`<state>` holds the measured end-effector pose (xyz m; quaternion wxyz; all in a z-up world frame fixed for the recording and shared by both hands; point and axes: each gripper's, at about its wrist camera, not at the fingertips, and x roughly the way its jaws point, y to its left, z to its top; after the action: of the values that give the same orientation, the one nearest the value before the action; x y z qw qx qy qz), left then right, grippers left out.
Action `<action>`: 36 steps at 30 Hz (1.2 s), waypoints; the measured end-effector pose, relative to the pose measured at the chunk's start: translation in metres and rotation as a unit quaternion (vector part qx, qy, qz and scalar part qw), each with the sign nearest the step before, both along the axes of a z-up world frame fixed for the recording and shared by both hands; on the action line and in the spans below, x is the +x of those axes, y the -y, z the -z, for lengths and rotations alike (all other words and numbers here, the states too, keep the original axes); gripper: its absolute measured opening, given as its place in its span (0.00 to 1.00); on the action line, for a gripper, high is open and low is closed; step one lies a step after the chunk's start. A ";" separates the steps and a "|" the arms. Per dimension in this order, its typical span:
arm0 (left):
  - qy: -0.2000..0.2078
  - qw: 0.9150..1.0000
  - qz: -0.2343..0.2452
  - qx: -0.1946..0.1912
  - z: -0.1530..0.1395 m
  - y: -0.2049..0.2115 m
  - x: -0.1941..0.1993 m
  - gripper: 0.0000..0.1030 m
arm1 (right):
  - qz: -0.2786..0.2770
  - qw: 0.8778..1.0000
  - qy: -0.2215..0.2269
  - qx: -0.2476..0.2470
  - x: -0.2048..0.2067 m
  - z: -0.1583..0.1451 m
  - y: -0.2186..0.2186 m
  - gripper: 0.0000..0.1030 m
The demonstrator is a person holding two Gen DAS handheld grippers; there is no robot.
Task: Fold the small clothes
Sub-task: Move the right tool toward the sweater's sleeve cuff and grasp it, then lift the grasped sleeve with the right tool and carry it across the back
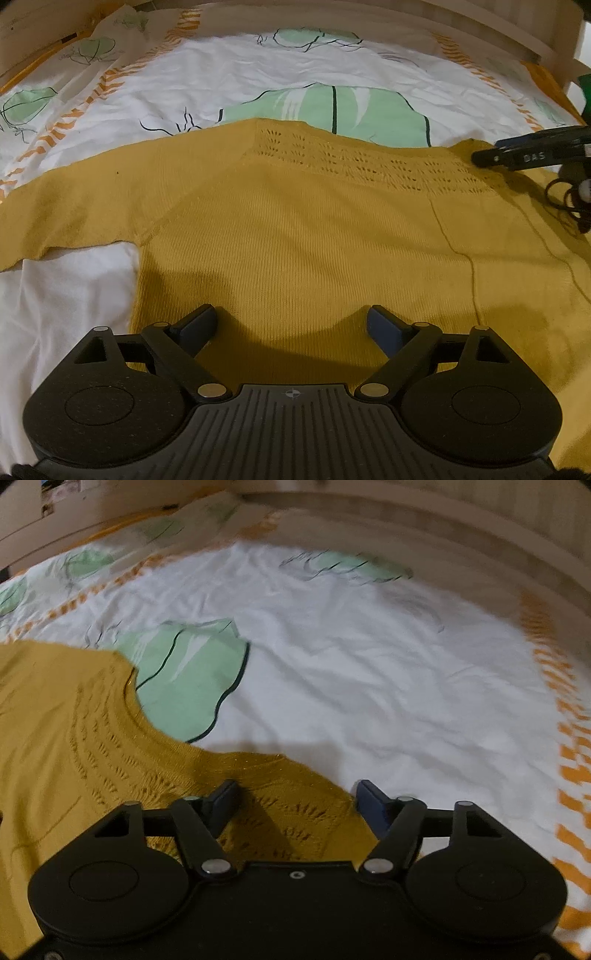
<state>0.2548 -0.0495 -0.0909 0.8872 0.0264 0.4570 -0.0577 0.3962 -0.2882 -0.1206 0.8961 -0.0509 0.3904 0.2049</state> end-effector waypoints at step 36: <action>-0.001 1.000 0.026 -0.002 -0.015 0.015 -0.004 0.79 | 0.430 0.893 -0.040 0.124 -0.144 -0.032 0.279 0.71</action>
<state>0.2513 -0.0644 -0.0762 0.8849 0.0364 0.4572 -0.0814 0.2522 -0.5676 -0.0888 0.8795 0.2420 0.3807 -0.1516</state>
